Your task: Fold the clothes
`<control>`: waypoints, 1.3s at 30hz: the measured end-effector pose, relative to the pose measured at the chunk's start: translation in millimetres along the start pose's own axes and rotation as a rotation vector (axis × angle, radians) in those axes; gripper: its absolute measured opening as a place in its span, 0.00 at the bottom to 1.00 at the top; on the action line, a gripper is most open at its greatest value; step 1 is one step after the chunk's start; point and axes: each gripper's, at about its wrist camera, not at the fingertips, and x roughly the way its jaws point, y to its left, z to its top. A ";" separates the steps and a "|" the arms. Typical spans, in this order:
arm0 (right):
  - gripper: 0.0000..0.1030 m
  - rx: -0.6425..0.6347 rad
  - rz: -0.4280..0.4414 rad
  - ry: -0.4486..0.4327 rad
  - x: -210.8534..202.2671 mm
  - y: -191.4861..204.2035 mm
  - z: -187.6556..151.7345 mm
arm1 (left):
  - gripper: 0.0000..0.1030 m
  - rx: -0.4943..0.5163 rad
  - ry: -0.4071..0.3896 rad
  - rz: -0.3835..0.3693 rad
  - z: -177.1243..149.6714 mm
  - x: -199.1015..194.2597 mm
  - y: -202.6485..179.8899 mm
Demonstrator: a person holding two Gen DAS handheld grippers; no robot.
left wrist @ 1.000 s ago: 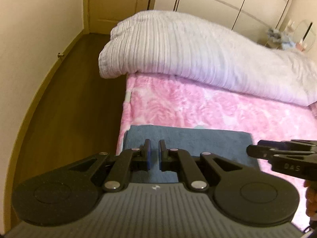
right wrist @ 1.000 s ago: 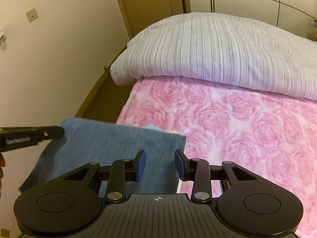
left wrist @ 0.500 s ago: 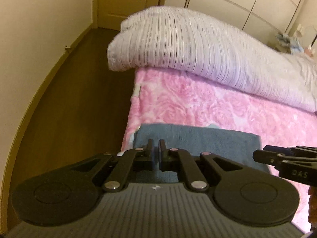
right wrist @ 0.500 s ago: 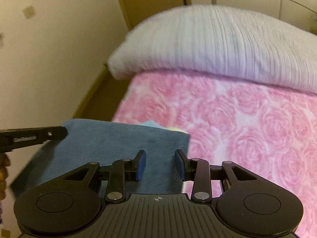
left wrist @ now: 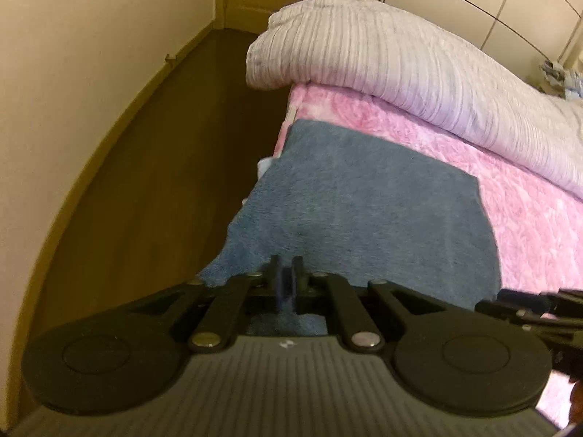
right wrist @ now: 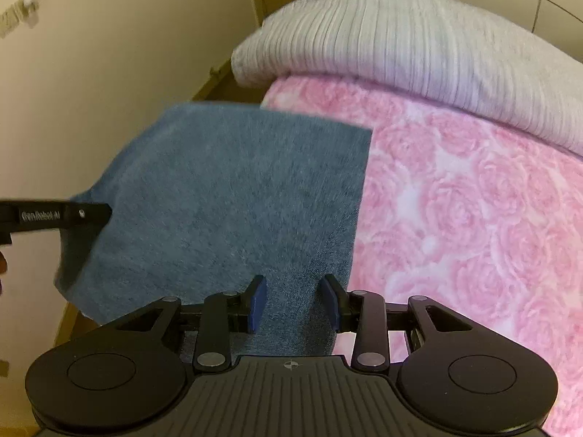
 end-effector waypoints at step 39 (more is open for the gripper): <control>0.50 -0.207 0.074 -0.020 -245.0 -55.2 -117.0 | 0.46 -0.090 -0.096 0.271 -155.0 -246.5 -202.4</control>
